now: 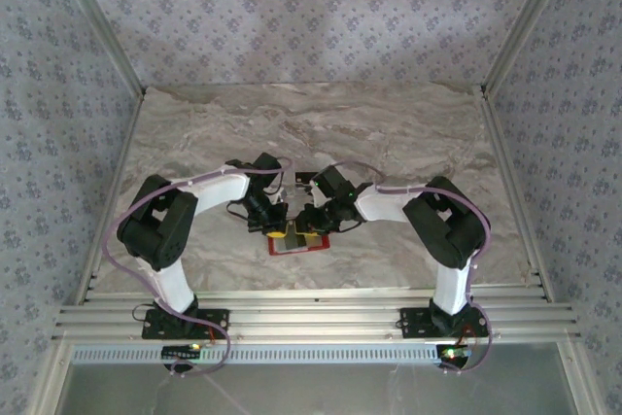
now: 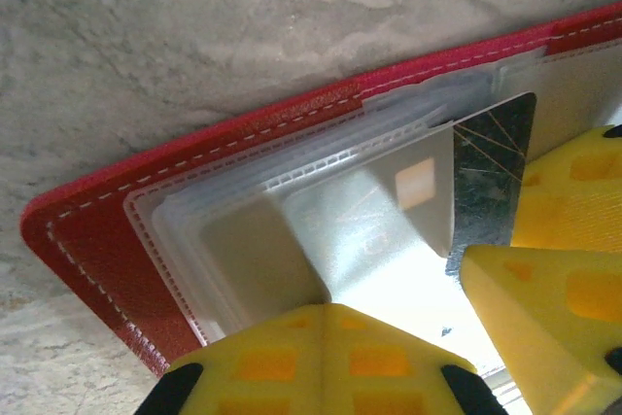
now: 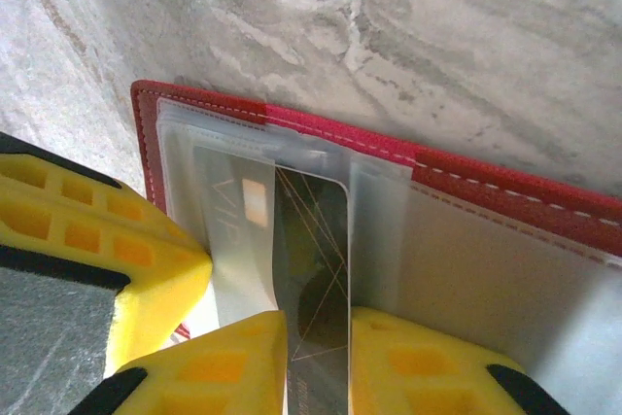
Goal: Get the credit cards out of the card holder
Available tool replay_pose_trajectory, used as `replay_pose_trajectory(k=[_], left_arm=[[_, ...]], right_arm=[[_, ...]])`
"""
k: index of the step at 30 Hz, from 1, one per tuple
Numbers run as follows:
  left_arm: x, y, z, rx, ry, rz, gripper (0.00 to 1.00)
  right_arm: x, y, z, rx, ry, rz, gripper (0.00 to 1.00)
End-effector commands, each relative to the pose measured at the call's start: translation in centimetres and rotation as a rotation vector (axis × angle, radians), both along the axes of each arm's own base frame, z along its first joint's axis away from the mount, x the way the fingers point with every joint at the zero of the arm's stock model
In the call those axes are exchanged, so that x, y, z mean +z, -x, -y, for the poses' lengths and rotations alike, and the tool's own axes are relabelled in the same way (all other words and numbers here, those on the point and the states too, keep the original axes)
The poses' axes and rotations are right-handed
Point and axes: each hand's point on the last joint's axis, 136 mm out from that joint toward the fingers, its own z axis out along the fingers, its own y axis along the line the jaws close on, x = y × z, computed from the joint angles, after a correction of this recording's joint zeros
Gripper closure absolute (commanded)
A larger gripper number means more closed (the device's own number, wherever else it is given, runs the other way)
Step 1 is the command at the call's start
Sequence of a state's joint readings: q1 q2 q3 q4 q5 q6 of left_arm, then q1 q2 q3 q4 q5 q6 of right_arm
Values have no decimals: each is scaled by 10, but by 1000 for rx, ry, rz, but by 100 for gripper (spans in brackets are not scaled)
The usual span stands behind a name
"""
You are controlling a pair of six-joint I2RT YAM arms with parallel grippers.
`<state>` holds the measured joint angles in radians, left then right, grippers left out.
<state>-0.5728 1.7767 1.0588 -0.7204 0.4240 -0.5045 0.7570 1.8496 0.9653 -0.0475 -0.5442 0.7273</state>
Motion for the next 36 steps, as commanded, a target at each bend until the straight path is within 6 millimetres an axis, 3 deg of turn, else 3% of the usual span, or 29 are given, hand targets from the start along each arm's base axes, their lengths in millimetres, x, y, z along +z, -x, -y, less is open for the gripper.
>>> replay_pose_trajectory(k=[1, 9, 19, 28, 36], left_arm=[[-24, 17, -27, -26, -152, -56, 97], [-19, 16, -28, -26, -150, -41, 95], [2, 6, -23, -9, -120, 13, 90], [36, -16, -10, 32, -44, 131, 86], [40, -23, -32, 122, -24, 154, 85]], right_arm=[[10, 7, -8, 9, -75, -16, 79], [15, 6, -1, -10, -79, 4, 90], [15, 2, 34, -37, 39, 47, 92], [48, -7, 48, 40, 85, 187, 96], [78, -29, 69, 248, 220, 505, 99]])
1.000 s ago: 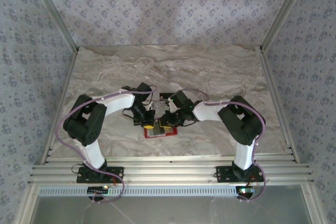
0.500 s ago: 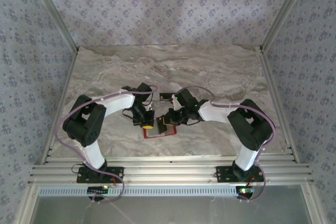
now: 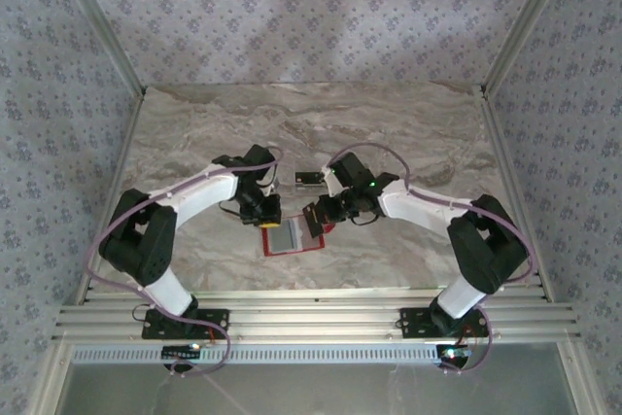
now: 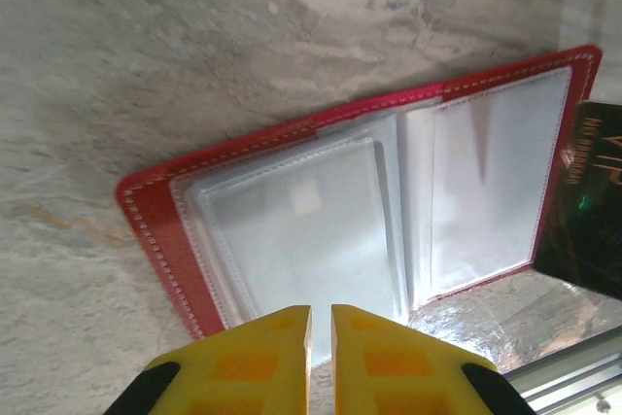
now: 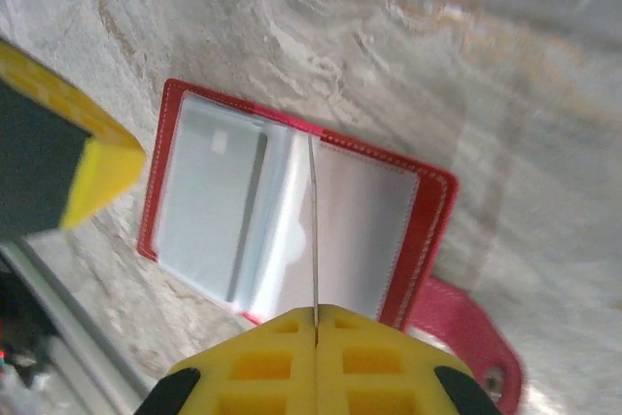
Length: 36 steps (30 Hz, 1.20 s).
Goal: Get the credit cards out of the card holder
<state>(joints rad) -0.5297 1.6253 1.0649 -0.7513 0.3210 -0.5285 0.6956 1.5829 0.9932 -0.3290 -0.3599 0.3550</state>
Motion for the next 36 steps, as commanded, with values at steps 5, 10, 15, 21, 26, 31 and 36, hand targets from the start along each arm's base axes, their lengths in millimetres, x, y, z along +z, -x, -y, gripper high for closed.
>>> replay_pose_trajectory(k=[5, 10, 15, 21, 26, 31, 36], left_arm=[[-9, 6, -22, 71, 22, -36, 85], [-22, 14, -25, 71, 15, -74, 85], [-32, 14, -22, 80, 39, -83, 86], [-41, 15, -22, 80, 37, -101, 87], [-40, 14, -20, 81, 45, -101, 87], [-41, 14, -19, 84, 51, -104, 87], [-39, 13, -19, 87, 52, -100, 87]], right_arm=[[34, -18, 20, 418, 205, 345, 100], [44, -37, 25, 608, 349, 470, 100], [49, -56, 23, 785, 445, 551, 100], [53, -74, 15, 931, 468, 600, 100], [50, -84, 5, 1011, 461, 601, 100], [42, -96, -3, 1043, 463, 573, 100], [34, -110, -9, 1053, 462, 547, 100]])
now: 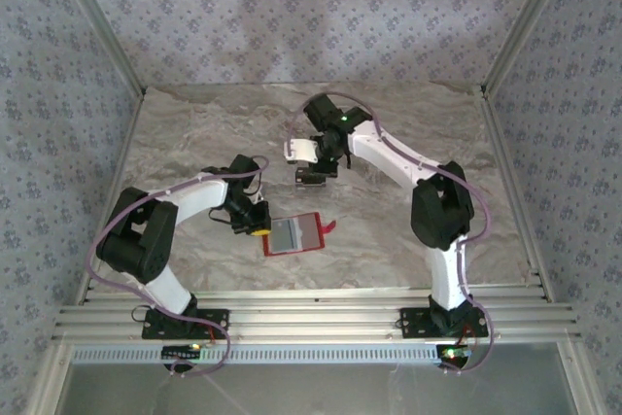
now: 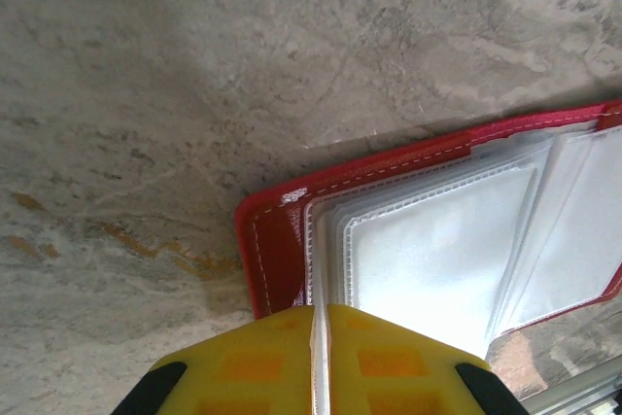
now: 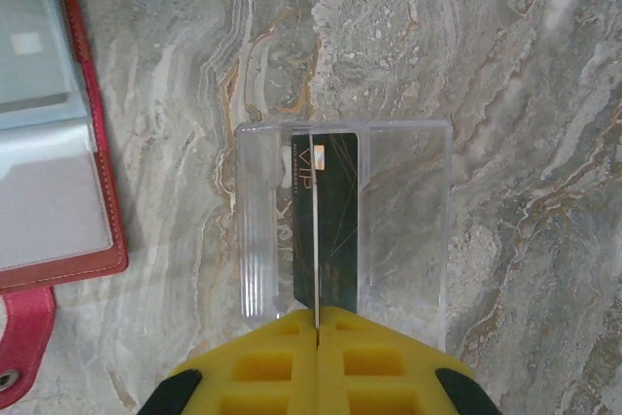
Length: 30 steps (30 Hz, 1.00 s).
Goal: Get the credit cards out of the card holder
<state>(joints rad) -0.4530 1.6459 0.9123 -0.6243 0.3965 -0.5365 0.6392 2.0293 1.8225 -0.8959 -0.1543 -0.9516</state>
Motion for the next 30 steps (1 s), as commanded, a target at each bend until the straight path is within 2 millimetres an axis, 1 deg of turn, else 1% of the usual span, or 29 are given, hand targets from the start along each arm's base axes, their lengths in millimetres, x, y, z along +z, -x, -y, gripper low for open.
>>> replay_pose_trajectory(k=[1, 8, 17, 19, 22, 25, 30], left_arm=[[-1, 2, 0, 14, 9, -21, 87], [1, 2, 0, 18, 11, -20, 88], [0, 4, -1, 20, 7, -26, 87], [0, 5, -1, 20, 6, -26, 87], [0, 4, -1, 19, 6, -25, 88], [1, 4, -1, 18, 7, -22, 87], [1, 4, -1, 19, 8, -22, 88]], right_arm=[[-8, 0, 3, 50, 40, -48, 100], [-26, -6, 2, 51, 78, -98, 100], [-50, 1, 2, 58, 114, -174, 100], [-51, 1, 2, 55, 115, -177, 98], [-50, -5, 1, 49, 113, -154, 87], [-44, -13, 1, 40, 110, -112, 78], [-23, -30, 0, 8, 84, -13, 75]])
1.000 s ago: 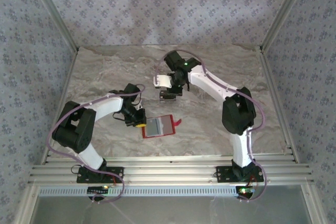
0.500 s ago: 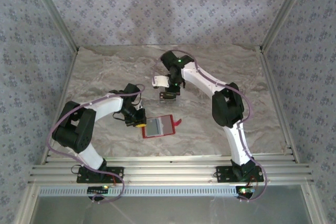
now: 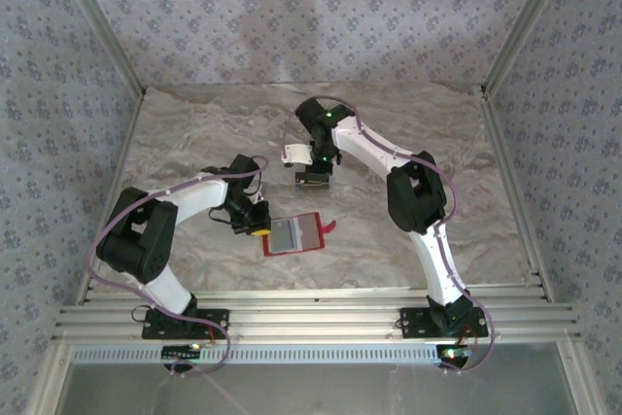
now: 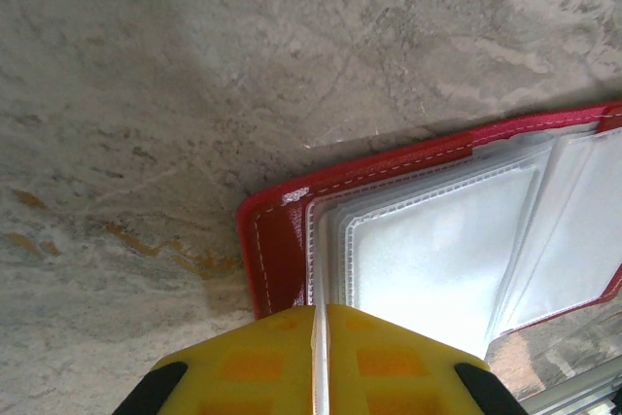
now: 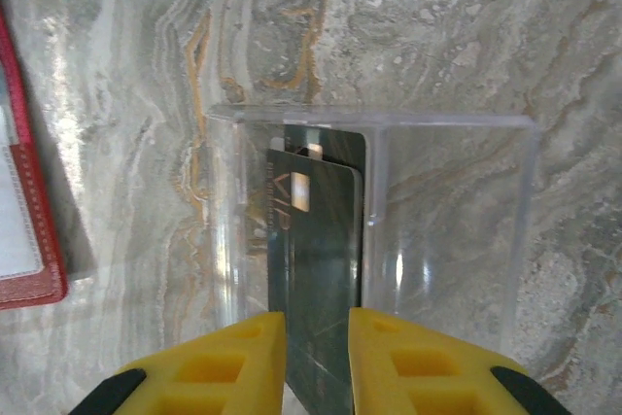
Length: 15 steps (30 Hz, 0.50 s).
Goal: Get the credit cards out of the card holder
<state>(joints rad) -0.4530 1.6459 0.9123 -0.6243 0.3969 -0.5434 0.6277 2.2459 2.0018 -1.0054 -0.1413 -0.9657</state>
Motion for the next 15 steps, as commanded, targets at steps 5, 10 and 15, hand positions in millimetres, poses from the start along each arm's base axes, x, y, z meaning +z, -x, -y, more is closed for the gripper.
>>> replay_pose_trajectory(k=[5, 10, 15], left_arm=[[4, 3, -1, 13, 10, -14, 88], [5, 2, 0, 13, 12, -7, 89], [6, 0, 1, 13, 17, -1, 91]], right_arm=[[53, -26, 3, -25, -38, 205, 75], [76, -20, 0, -95, -105, 261, 75], [100, -9, -9, -342, -259, 231, 74]])
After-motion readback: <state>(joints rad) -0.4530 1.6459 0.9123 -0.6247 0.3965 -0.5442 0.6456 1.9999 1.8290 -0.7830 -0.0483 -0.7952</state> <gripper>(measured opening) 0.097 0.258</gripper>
